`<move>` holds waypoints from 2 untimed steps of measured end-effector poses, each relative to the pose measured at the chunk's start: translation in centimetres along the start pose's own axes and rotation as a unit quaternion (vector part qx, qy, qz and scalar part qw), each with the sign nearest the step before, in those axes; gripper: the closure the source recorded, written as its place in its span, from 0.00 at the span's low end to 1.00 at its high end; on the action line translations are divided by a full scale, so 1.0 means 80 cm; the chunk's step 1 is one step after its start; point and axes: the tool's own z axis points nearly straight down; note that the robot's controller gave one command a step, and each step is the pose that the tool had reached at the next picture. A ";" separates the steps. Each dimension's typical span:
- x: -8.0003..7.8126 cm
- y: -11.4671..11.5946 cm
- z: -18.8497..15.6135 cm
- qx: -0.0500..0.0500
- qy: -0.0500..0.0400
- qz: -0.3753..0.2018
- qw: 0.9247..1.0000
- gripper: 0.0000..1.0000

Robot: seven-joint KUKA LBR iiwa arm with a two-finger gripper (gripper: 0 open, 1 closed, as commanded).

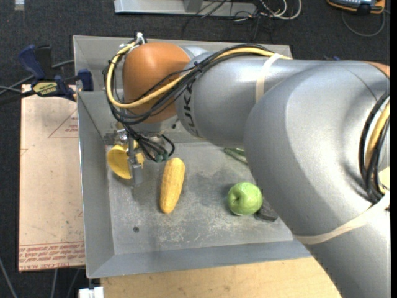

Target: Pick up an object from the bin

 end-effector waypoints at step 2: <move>-0.005 0.001 -0.047 0.000 -0.007 0.000 1.000 1.00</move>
Offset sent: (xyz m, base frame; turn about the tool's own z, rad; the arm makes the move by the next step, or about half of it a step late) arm 0.0001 -0.0003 0.0178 0.0000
